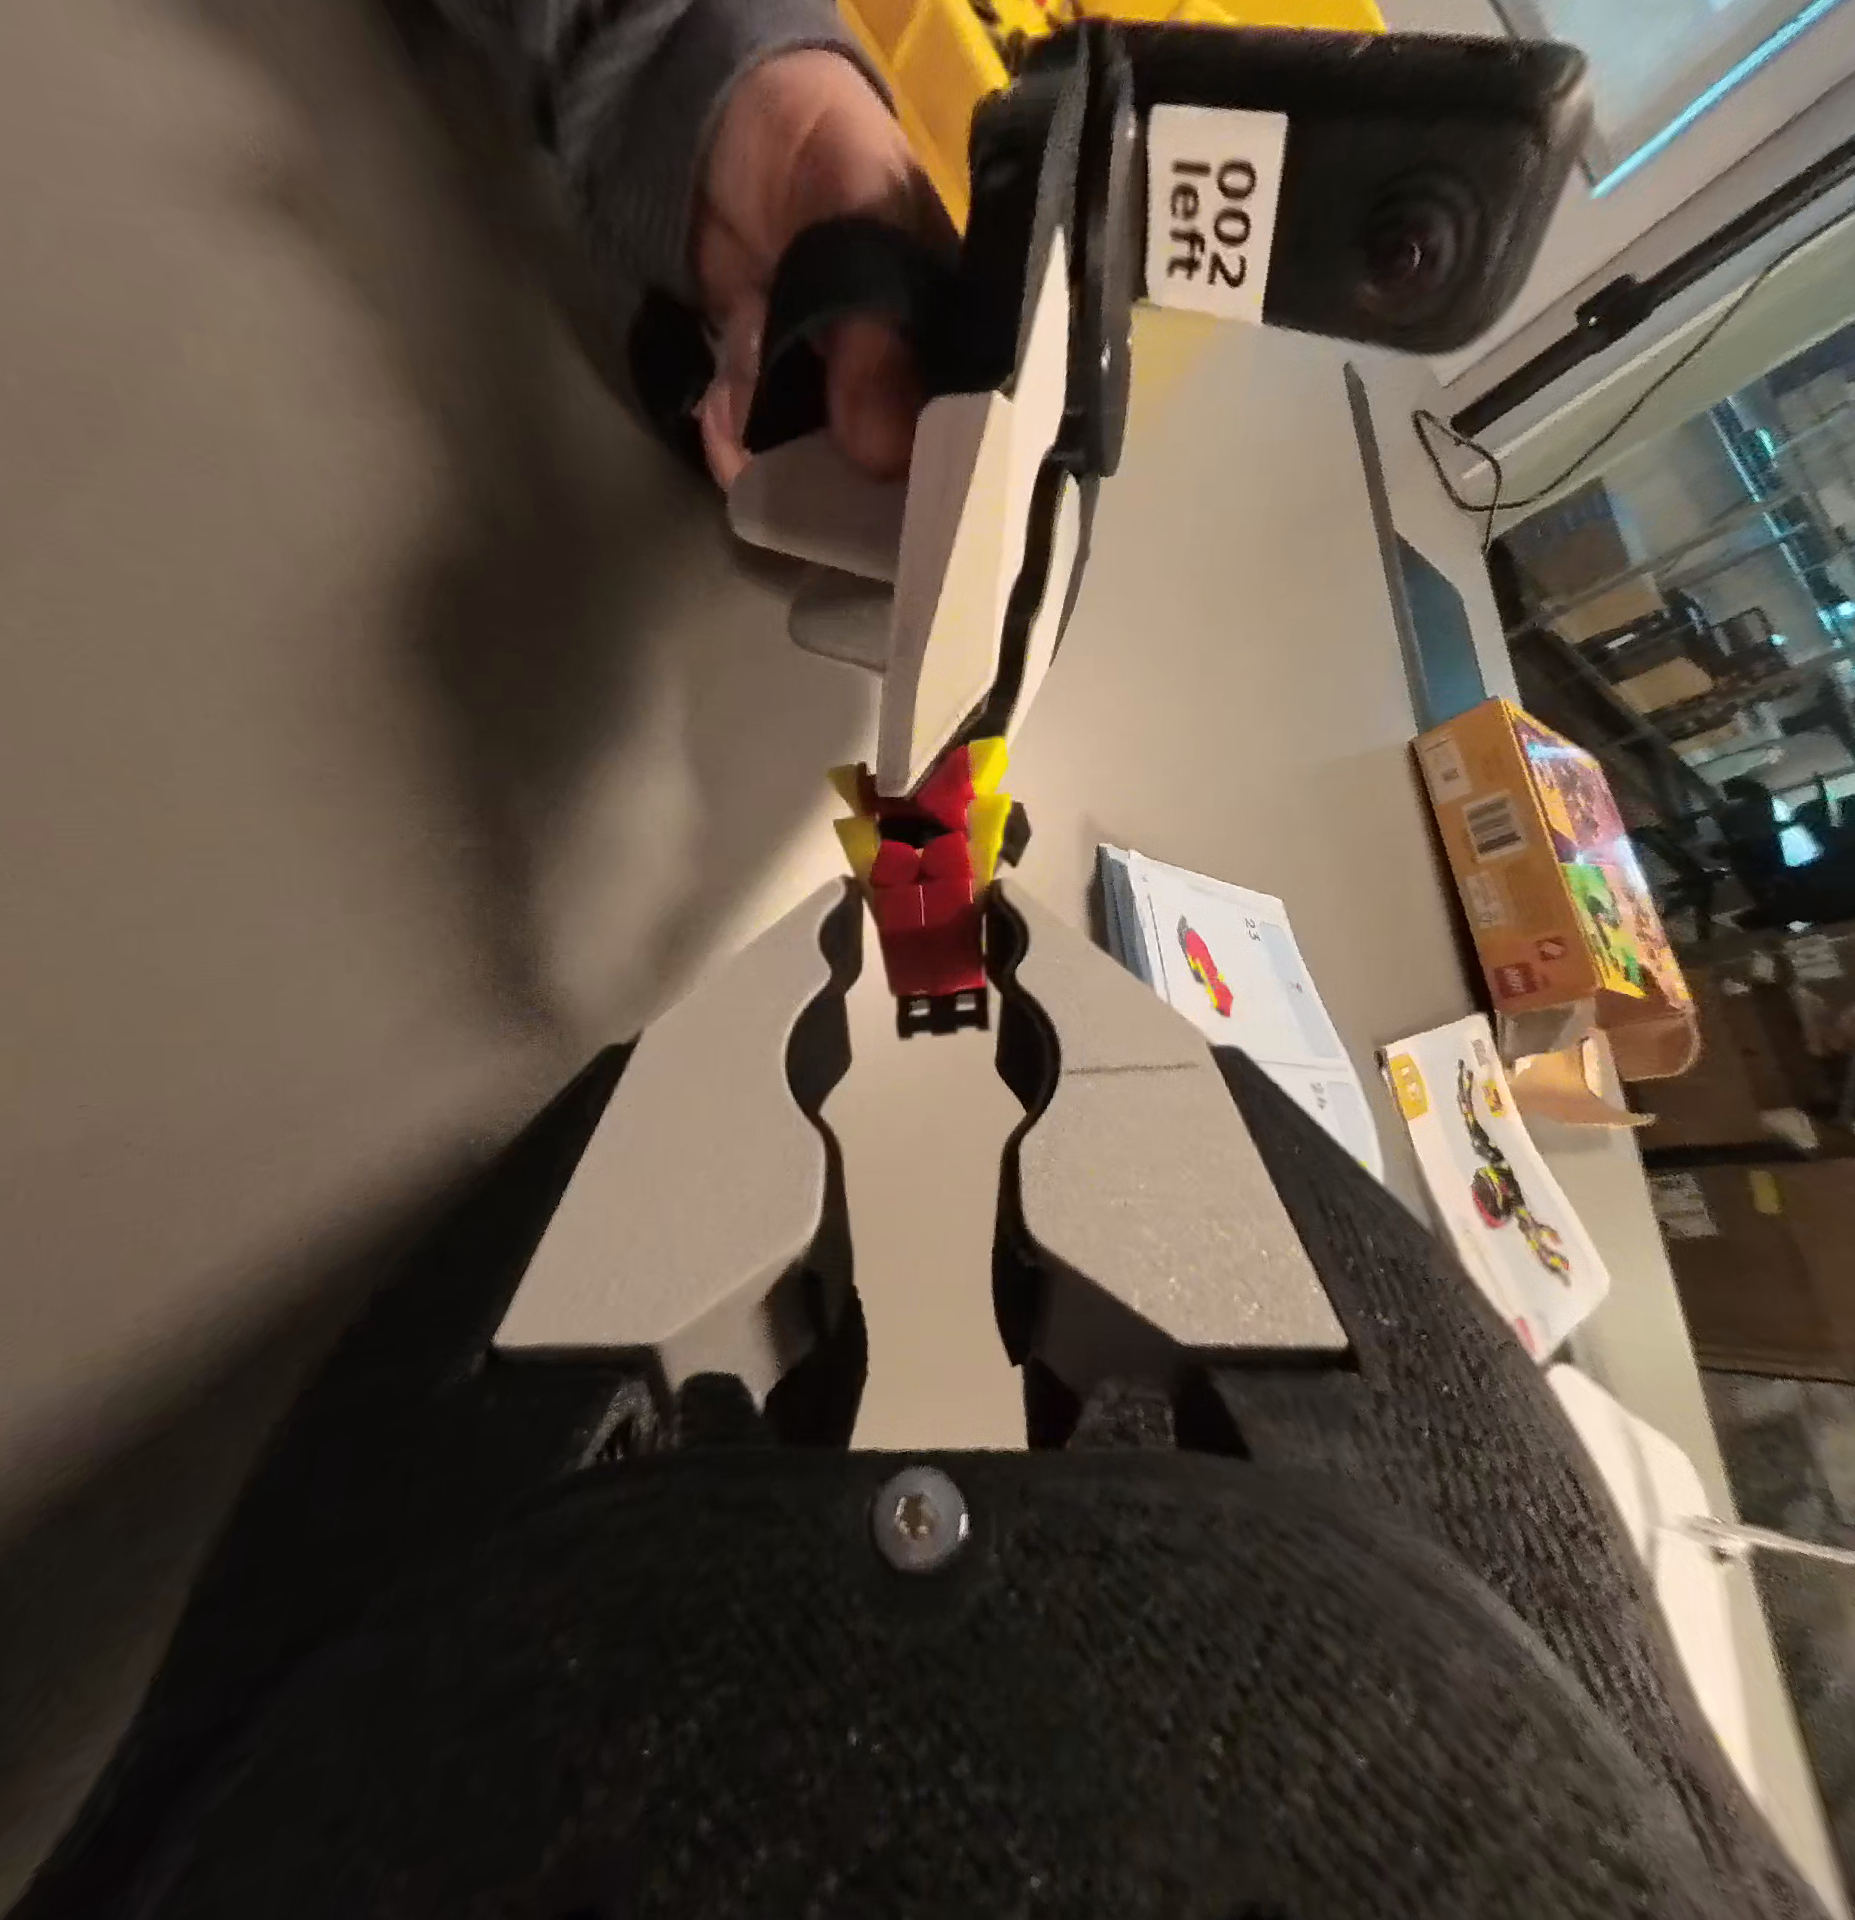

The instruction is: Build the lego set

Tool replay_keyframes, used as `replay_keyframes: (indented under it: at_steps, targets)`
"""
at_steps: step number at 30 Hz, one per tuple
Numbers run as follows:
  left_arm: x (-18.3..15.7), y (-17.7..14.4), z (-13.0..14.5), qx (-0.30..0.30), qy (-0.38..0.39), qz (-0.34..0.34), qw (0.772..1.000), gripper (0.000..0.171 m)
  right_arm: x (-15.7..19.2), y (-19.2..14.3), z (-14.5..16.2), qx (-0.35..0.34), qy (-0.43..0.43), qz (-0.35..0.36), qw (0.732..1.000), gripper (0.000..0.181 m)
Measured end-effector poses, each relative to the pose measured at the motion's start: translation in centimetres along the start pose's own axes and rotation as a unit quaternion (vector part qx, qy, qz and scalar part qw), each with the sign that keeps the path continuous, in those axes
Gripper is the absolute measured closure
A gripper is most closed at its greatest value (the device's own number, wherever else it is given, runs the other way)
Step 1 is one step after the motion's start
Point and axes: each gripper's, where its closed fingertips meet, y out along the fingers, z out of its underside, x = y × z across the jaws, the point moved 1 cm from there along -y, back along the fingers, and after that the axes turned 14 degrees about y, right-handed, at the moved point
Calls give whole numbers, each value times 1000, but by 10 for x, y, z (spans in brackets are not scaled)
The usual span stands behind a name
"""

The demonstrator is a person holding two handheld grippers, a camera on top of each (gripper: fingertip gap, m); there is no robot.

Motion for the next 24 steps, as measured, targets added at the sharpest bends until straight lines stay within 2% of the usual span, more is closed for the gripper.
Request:
replay_keyframes:
  at_steps: [2, 5, 10, 16, 19, 24]
  targets:
    - [2, 0, -3, -11, 3, -12, 1000, 162, -1, -1, 2, 2, 42, -14, 999, 161]
    - [8, -7, -8, -32, 17, -41, 999, 142, -3, -2, 20, 55, 126, -30, 990, 161]
    - [24, -23, -17, -38, 97, -140, 985, 140, 2, 0, 44, 117, 240, -73, 961, 161]
    - [28, -26, -16, -24, 141, -189, 972, 139, 3, 5, 56, 133, 261, -76, 953, 161]
    - [29, -27, -17, -25, 142, -196, 970, 139, 1, 1, 58, 138, 262, -71, 952, 152]
    - [30, -29, -18, -32, 136, -197, 970, 139, -13, -16, 61, 128, 263, -59, 954, 152]
